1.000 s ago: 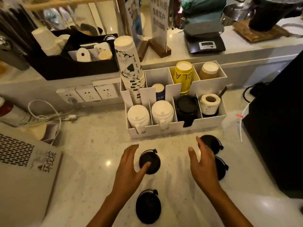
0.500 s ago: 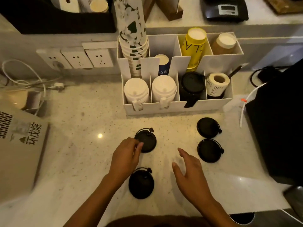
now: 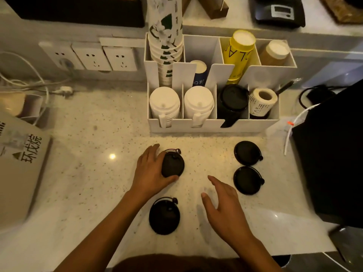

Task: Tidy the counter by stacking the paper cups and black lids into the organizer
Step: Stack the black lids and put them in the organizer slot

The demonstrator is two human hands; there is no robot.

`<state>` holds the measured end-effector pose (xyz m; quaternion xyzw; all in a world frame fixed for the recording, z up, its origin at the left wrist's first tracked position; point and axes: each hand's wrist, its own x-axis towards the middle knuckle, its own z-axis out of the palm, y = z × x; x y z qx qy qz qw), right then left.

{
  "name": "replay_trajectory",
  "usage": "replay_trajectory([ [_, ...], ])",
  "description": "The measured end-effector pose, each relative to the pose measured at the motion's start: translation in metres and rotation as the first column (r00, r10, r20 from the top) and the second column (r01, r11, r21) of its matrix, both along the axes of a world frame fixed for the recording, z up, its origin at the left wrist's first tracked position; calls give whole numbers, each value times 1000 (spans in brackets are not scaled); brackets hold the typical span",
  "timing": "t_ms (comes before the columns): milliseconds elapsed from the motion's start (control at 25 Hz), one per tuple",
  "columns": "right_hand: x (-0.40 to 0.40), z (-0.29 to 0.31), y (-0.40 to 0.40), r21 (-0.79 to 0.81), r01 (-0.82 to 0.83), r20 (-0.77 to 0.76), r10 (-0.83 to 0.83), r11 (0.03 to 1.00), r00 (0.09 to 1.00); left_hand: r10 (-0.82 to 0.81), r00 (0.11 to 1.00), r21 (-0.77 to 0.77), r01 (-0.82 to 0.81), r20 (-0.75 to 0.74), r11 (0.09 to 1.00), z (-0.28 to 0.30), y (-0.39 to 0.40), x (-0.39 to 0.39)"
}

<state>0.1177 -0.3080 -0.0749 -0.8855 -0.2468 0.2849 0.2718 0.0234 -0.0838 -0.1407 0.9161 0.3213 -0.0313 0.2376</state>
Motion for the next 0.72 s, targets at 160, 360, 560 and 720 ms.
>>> replay_trajectory([
  [160,11,11,-3,58,60,4,-60,997,998,149,968,-87,-134,204,987,20,-12,-22],
  [360,8,24,-6,158,99,-32,-95,983,995,299,895,-229,-231,331,945,42,-49,-73],
  [560,-32,16,9,108,54,-222,-29,993,975,347,892,-334,-246,290,910,42,-98,-107],
  [720,-46,4,5,44,20,-312,-6,999,950,319,915,-358,-219,248,908,37,-133,-116],
])
